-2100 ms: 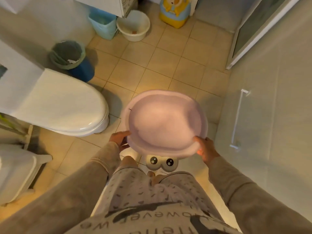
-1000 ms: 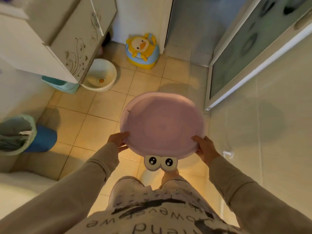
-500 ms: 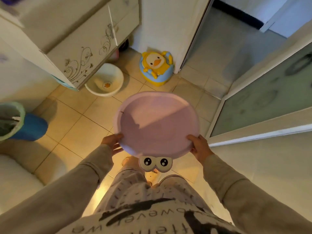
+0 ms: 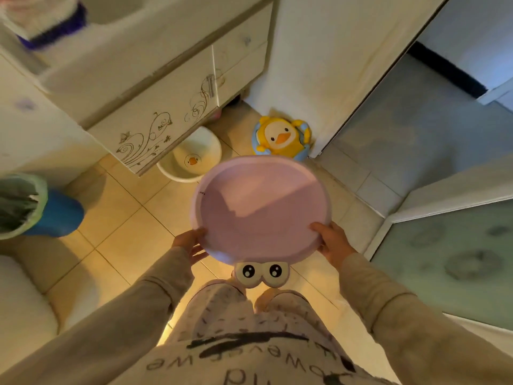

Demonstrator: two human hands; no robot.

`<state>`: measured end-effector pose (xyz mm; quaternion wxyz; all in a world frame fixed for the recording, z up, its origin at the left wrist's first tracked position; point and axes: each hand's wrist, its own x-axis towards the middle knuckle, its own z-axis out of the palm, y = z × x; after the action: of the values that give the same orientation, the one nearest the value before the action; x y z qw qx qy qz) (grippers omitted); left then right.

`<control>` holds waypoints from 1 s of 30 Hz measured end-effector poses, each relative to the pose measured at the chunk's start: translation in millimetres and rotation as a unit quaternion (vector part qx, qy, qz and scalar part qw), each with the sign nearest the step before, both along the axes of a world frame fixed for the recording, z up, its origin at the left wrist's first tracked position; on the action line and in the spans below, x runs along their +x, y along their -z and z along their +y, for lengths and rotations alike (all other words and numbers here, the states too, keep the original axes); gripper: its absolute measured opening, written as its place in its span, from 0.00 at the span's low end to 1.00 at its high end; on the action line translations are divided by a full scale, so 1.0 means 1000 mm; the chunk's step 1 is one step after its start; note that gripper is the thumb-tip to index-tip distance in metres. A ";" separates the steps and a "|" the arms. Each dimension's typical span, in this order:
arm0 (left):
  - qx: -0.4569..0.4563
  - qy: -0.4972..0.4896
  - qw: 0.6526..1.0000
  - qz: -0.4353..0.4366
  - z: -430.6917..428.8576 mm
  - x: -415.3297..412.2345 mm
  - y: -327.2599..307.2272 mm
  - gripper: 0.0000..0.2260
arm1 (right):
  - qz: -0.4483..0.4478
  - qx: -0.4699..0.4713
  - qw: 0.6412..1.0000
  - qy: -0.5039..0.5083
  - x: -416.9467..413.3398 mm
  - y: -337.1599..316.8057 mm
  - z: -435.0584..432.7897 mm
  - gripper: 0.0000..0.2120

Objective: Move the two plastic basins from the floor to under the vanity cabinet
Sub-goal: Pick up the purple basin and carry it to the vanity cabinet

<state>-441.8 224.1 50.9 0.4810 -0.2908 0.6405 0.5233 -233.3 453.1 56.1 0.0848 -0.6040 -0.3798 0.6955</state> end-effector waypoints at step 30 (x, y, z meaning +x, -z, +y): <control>-0.054 -0.360 0.931 -0.032 0.151 -0.057 0.023 0.03 | -0.100 -0.026 0.908 -0.407 -0.286 0.050 0.224 0.20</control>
<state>-498.4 374.9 28.2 0.2639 -0.5440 0.5041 0.6166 -519.5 676.9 6.5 -0.2601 -0.4657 -0.5805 0.6152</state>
